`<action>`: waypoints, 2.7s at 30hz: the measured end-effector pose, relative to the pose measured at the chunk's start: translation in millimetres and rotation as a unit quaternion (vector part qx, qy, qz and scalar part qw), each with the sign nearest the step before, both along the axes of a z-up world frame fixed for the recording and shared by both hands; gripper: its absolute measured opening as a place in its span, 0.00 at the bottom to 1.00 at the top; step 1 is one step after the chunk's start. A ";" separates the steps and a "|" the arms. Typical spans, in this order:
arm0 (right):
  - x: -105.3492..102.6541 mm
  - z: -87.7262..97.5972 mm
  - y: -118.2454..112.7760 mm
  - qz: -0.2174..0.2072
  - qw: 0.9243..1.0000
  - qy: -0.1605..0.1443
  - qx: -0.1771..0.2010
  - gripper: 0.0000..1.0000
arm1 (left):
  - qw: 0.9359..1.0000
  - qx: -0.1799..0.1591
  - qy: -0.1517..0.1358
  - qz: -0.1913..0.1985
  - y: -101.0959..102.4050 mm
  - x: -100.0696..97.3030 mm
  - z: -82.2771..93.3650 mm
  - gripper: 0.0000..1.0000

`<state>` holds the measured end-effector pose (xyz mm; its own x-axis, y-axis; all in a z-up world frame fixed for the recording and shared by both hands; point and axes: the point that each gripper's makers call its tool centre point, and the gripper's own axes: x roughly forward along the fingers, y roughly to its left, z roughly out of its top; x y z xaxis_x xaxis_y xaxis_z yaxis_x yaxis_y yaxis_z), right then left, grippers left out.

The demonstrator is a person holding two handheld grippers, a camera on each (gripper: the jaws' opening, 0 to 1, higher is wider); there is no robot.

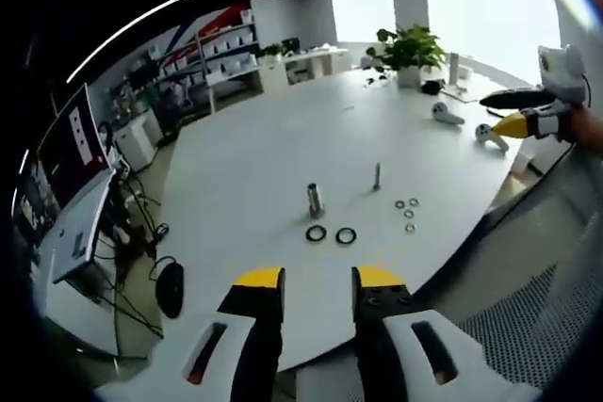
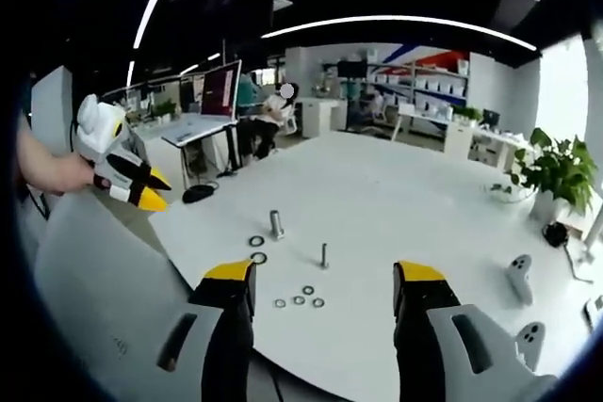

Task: Place the washer onto the threaded stud by aligning its center hole with the stud, sliding it down to the base, and recovering from edge contact or off-axis alignment until the washer reaches the visible bottom stop.

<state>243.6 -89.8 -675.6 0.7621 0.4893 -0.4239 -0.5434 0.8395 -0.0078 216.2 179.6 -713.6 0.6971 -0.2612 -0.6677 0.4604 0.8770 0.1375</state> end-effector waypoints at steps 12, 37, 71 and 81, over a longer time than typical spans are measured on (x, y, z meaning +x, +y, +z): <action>-3.9 -1.5 10.5 0.019 1.000 0.010 0.014 0.62 | 0.999 0.000 0.043 0.011 4.1 -5.8 -15.8 0.26; -3.2 -4.7 8.3 0.016 1.000 0.010 -0.008 0.62 | 0.992 -0.012 0.112 -0.062 -25.1 58.3 -54.6 0.33; 0.9 -5.8 -4.1 -0.011 1.000 0.008 -0.020 0.60 | 0.949 0.091 0.247 -0.171 -50.5 126.3 -143.8 0.33; 0.6 -4.8 -3.3 -0.009 1.000 0.009 -0.013 0.60 | 0.936 0.137 0.266 -0.183 -48.0 122.0 -153.1 0.29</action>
<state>244.2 -93.1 -680.4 0.7630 0.4648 -0.4493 -0.5286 0.8487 -0.0197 338.2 131.7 -866.7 0.1440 -0.1852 -0.9721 0.7904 0.6125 0.0004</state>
